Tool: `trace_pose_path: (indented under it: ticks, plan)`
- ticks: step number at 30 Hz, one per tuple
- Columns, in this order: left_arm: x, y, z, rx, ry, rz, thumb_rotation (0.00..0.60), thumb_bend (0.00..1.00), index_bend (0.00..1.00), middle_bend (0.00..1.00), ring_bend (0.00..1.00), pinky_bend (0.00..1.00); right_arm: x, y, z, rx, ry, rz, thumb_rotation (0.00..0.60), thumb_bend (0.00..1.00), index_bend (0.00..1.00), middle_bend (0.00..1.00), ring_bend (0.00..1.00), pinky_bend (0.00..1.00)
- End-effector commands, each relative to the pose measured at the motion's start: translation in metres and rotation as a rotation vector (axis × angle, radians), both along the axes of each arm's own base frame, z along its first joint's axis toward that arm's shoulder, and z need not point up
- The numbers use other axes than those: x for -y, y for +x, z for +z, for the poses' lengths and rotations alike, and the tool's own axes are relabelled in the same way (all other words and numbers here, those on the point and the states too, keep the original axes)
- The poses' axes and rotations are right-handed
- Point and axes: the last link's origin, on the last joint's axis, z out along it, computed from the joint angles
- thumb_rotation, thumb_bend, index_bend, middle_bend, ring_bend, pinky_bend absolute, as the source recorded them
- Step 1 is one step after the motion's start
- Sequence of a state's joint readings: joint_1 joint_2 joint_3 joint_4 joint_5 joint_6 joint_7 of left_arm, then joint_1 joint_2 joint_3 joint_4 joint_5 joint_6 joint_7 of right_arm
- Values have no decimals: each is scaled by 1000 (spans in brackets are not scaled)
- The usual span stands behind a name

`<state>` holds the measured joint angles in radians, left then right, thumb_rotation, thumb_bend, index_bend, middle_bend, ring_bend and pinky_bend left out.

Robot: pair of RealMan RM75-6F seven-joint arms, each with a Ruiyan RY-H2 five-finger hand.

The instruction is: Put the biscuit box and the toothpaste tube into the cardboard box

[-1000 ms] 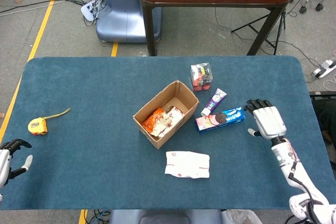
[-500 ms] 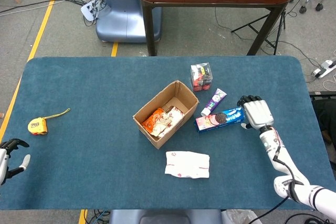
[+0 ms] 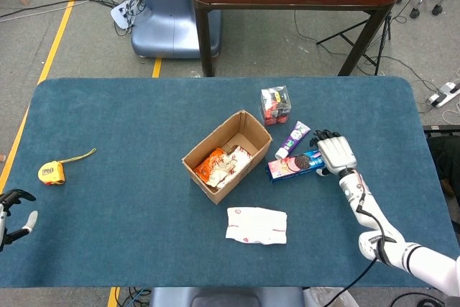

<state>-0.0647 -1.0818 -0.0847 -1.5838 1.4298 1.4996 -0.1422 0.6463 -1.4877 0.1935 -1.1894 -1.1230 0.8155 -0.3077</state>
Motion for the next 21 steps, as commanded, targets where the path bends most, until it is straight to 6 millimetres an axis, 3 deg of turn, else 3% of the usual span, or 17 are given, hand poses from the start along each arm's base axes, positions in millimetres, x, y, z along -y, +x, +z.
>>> trace_pose_path:
  ticks: [1, 13, 17, 21]
  plan:
    - [0, 0, 1, 2, 2, 1, 600, 333, 440, 412, 412, 525, 2, 2, -6, -1, 16, -4, 600, 0, 335, 165, 135, 249]
    - [1, -1, 4, 20, 6, 8, 600, 333, 440, 412, 411, 525, 5, 5, -26, -16, 42, 2, 600, 0, 335, 244, 156, 249]
    - [1, -1, 4, 20, 5, 8, 600, 333, 440, 412, 411, 526, 7, 6, -28, -26, 23, 9, 600, 3, 357, 336, 262, 288]
    - [1, -1, 4, 20, 5, 8, 600, 333, 440, 412, 411, 525, 8, 7, -30, -25, 9, 20, 600, 30, 499, 473, 404, 365]
